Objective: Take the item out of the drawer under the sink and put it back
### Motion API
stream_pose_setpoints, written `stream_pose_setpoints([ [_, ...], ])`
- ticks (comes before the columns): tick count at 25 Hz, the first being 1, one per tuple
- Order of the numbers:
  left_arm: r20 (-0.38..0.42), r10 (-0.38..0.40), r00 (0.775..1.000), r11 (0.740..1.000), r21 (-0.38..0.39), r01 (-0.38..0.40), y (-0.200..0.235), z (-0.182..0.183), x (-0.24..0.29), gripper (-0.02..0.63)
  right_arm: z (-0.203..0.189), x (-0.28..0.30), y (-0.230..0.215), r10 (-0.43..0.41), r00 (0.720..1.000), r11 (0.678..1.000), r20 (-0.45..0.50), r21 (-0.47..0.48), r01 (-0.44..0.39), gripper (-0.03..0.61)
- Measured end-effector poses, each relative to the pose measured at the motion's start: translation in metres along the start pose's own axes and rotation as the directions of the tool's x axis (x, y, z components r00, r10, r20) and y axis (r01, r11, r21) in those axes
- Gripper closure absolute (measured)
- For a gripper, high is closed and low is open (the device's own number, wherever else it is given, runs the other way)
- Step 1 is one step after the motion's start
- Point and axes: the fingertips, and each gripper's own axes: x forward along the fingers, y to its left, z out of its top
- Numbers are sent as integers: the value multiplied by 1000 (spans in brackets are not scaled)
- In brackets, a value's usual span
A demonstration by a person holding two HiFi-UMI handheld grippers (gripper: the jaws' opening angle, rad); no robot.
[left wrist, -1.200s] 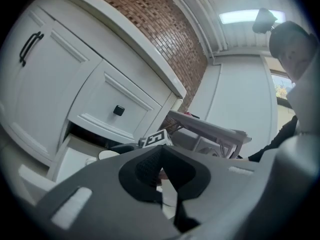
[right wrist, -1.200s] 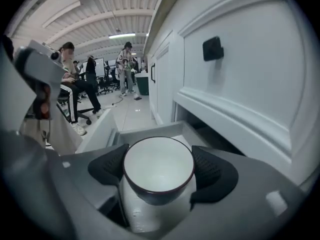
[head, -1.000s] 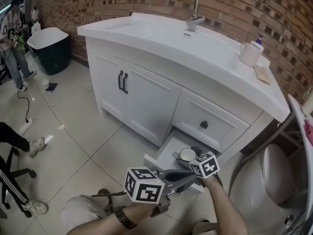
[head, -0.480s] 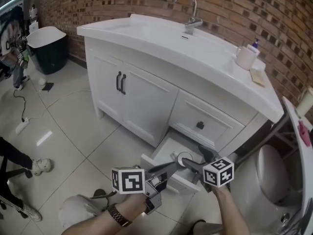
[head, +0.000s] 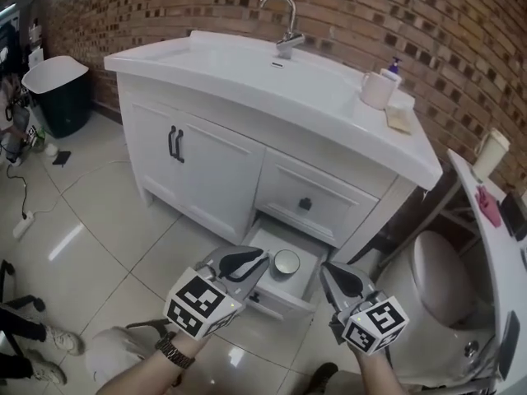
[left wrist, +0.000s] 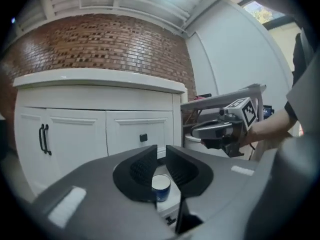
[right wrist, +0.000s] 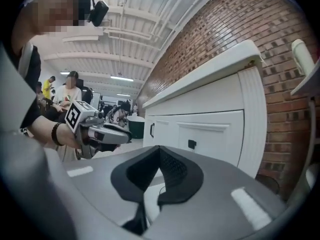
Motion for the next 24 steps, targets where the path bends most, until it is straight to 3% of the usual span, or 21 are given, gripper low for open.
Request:
stream_pose_setpoints([
  [9,-59,-99,993,995,-17,99,-25,-16,11,551,-9,-5,-6,-19,999,999,-42,28,21,577],
  [15,-82,-81,993,996,40,85,-28,-22,6,551,-10,-4,-3,-32,998,999,-50,13,32,577],
  [24,-42,-145,989,986,-91,141,-39,-19,10,570,-25,4,0,-42,995,999,-92,4,42,577],
])
